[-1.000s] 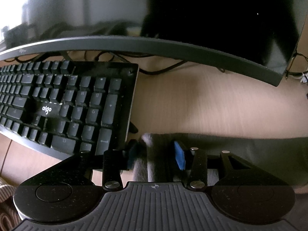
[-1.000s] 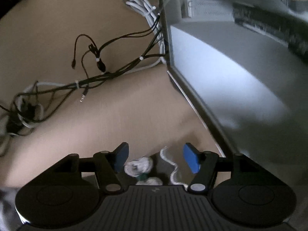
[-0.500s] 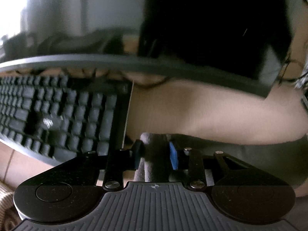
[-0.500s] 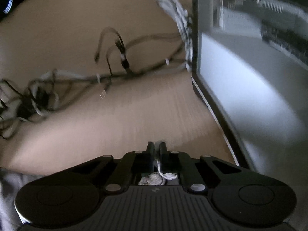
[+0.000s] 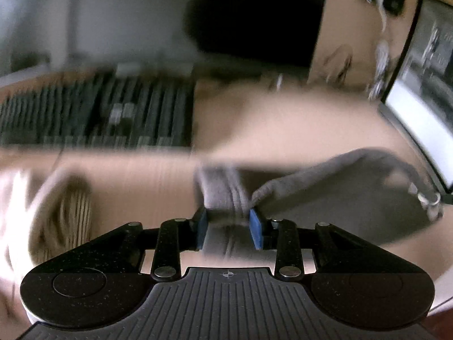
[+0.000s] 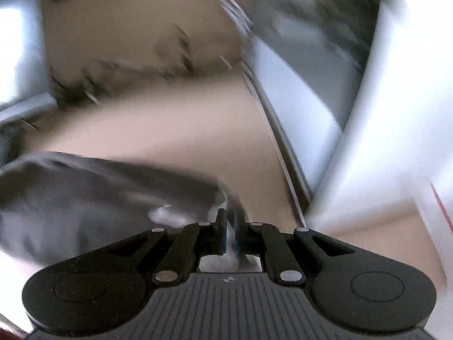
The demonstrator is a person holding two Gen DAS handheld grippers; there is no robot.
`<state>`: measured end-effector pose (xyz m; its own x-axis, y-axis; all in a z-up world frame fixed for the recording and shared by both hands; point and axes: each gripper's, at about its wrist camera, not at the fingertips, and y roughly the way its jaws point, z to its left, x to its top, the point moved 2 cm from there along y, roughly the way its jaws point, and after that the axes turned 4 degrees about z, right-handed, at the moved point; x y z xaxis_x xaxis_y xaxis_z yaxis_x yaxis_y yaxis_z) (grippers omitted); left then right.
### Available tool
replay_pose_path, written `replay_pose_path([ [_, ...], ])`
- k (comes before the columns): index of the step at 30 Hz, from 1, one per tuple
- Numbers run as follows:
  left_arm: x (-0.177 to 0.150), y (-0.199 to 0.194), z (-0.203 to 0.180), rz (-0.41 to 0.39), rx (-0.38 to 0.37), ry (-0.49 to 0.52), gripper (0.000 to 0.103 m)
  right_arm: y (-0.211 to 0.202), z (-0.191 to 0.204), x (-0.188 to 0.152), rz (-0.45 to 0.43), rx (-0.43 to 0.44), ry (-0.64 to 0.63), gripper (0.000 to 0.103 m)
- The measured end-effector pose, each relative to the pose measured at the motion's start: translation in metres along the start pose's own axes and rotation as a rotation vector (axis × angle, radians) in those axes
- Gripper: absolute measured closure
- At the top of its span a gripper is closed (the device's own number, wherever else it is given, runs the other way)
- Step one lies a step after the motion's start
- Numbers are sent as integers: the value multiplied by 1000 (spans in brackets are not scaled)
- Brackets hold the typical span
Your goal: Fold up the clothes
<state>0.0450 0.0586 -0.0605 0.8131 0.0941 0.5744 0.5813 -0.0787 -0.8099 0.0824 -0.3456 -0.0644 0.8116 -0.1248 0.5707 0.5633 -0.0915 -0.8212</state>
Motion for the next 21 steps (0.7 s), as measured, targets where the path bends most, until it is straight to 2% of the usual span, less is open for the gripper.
replay_pose_path([
  [3, 0, -11, 9, -11, -12, -2, 68, -5, -14, -8, 11, -5, 101, 97],
  [6, 13, -24, 12, -65, -66, -30, 53, -16, -19, -1, -34, 42, 177, 91],
  [8, 26, -27, 9, -86, -83, -42, 43, -18, -19, 6, -55, 86, 225, 79],
  [11, 35, -18, -8, -60, -78, -66, 31, -8, -11, 16, -65, 165, 288, 71],
  [14, 39, -2, -25, 7, -65, -89, 28, 16, 4, 22, -39, 190, 295, 65],
  [16, 40, 4, -36, 27, -57, -81, 25, 27, 14, 24, -21, 180, 274, 67],
  [17, 40, 4, -41, 30, -59, -73, 22, 27, 21, 26, -34, 175, 243, 88],
  [18, 40, 3, -44, 28, -65, -63, 20, 21, 24, 29, -58, 174, 216, 93],
  [21, 41, -3, -47, 8, -77, -26, 14, -11, 26, 39, -148, 177, 146, 93],
])
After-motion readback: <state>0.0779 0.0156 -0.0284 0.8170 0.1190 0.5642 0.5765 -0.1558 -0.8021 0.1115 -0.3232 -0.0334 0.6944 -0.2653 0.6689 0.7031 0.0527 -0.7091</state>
